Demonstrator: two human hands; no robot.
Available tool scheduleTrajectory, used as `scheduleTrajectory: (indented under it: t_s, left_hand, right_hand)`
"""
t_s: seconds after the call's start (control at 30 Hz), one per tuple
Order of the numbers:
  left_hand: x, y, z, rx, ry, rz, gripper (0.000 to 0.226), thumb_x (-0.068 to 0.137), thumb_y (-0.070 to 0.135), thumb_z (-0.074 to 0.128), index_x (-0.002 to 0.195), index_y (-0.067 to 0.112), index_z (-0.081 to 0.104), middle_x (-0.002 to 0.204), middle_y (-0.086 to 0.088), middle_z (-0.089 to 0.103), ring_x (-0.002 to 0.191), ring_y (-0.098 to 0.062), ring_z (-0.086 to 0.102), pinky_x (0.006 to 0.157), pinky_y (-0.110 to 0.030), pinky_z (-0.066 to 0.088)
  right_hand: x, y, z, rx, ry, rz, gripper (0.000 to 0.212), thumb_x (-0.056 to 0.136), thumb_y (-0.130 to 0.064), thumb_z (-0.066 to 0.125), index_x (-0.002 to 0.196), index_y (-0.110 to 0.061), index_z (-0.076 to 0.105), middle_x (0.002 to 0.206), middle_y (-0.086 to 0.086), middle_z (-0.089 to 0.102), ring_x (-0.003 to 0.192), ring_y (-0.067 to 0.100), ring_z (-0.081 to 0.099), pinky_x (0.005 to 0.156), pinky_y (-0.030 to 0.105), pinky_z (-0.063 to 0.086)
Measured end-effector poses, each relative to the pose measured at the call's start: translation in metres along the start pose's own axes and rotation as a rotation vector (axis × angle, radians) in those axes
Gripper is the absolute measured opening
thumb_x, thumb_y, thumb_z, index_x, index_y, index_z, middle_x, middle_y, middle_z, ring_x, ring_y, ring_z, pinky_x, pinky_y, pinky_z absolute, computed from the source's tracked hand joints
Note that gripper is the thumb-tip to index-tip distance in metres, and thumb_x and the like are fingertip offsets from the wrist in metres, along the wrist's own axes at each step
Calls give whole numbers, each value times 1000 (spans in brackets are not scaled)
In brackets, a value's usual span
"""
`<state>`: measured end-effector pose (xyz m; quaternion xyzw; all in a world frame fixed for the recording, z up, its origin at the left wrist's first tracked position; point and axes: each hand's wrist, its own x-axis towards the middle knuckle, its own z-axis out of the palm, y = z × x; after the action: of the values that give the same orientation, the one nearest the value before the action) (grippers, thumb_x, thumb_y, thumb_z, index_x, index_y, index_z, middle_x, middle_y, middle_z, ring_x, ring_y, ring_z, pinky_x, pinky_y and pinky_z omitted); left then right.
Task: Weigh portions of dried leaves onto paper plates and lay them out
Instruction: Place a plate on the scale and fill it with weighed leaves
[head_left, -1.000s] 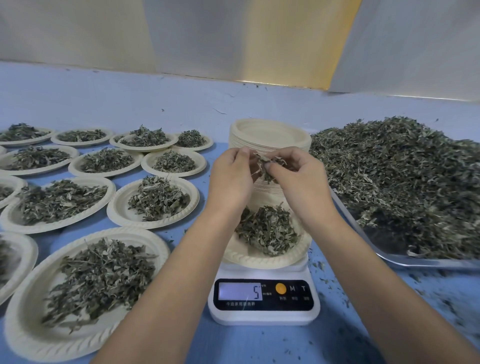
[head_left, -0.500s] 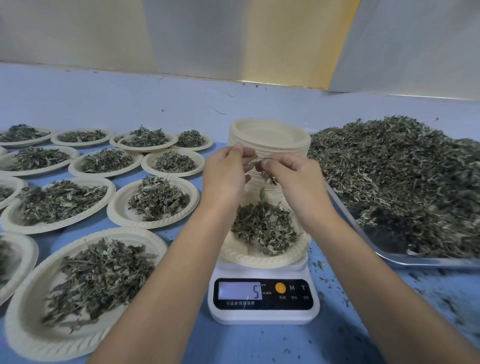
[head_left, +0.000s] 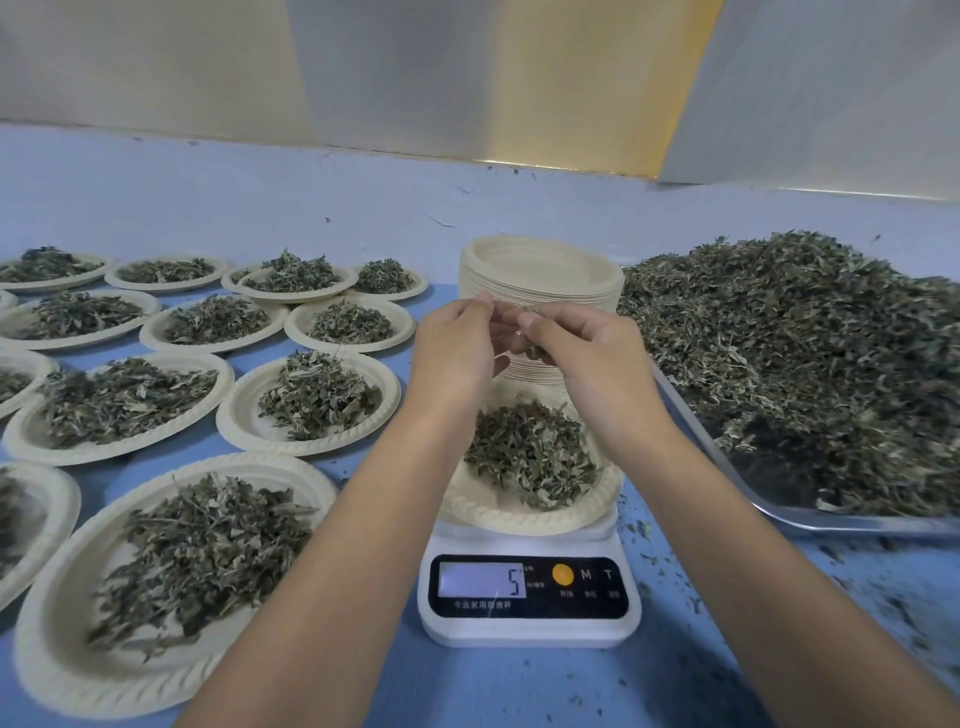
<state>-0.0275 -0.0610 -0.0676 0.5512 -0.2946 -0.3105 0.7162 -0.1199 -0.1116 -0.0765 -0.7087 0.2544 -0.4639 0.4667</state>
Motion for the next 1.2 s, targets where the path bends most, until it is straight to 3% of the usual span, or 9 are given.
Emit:
scheduleTrajectory:
  t_s: [0.1, 0.2, 0.33, 0.53, 0.67, 0.77, 0.9, 1.0, 1.2]
  left_hand:
    - [0, 0, 0, 3, -11, 4, 33, 99, 16, 39, 77, 12, 62, 71, -2, 66, 66, -12, 61, 72, -26, 52]
    - [-1, 1, 0, -14, -14, -1, 31, 99, 15, 40, 77, 11, 61, 75, -5, 66, 68, -15, 61, 73, -27, 53]
    - [-1, 1, 0, 2, -23, -6, 27, 99, 15, 40, 81, 10, 61, 88, -11, 67, 78, -19, 62, 71, -27, 51]
    - [-1, 1, -1, -5, -22, -4, 26, 96, 11, 40, 84, 8, 63, 68, -2, 62, 65, -13, 61, 64, -22, 52]
    - [0, 2, 0, -25, -11, -25, 21, 95, 9, 45, 98, 3, 65, 79, -4, 66, 68, -12, 64, 72, -23, 54]
    - [-1, 2, 0, -6, -5, -26, 13, 92, 14, 53, 93, 7, 65, 81, -4, 67, 73, -14, 64, 74, -26, 55]
    - [-3, 3, 0, 18, -22, -55, 18, 90, 27, 58, 89, 10, 65, 76, -4, 66, 62, -16, 59, 58, -25, 51]
    - [-1, 5, -1, -3, -30, -53, 24, 91, 33, 54, 91, 12, 66, 81, 0, 73, 72, -12, 67, 79, -30, 53]
    - [-2, 6, -2, 7, -41, -55, 34, 94, 37, 44, 81, 15, 66, 72, 5, 73, 68, -9, 69, 82, -30, 50]
  right_hand:
    - [1, 2, -1, -7, -3, -5, 14, 89, -9, 61, 83, -3, 73, 65, -9, 68, 67, 2, 60, 75, 23, 49]
    - [1, 2, -1, -33, -16, -30, 16, 89, -11, 63, 78, -15, 74, 62, -6, 64, 64, 4, 55, 69, 25, 46]
    - [0, 2, -1, -6, -39, -50, 24, 89, -10, 64, 74, -28, 72, 60, -5, 61, 57, 0, 53, 62, 16, 46]
    - [1, 3, -1, 19, -49, -11, 16, 90, -10, 59, 84, -4, 73, 64, -8, 67, 63, 0, 59, 66, 14, 47]
    - [2, 4, -2, 37, -68, -5, 17, 90, -8, 59, 83, -12, 73, 74, -3, 72, 69, 2, 64, 69, 16, 49]
    - [1, 5, -1, 64, -62, 3, 19, 89, -5, 58, 86, -15, 73, 78, -6, 74, 73, 2, 67, 68, 13, 48]
    - [2, 5, -1, 69, -57, 17, 22, 89, 0, 53, 88, -9, 74, 81, 1, 74, 73, 6, 68, 69, 15, 50]
    - [3, 6, -2, 46, -21, 27, 22, 89, 1, 52, 91, -5, 73, 83, 3, 73, 71, 6, 65, 69, 15, 50]
    - [4, 7, -2, 1, 3, 42, 23, 89, -1, 52, 88, -8, 73, 77, -3, 70, 71, 8, 61, 69, 18, 49]
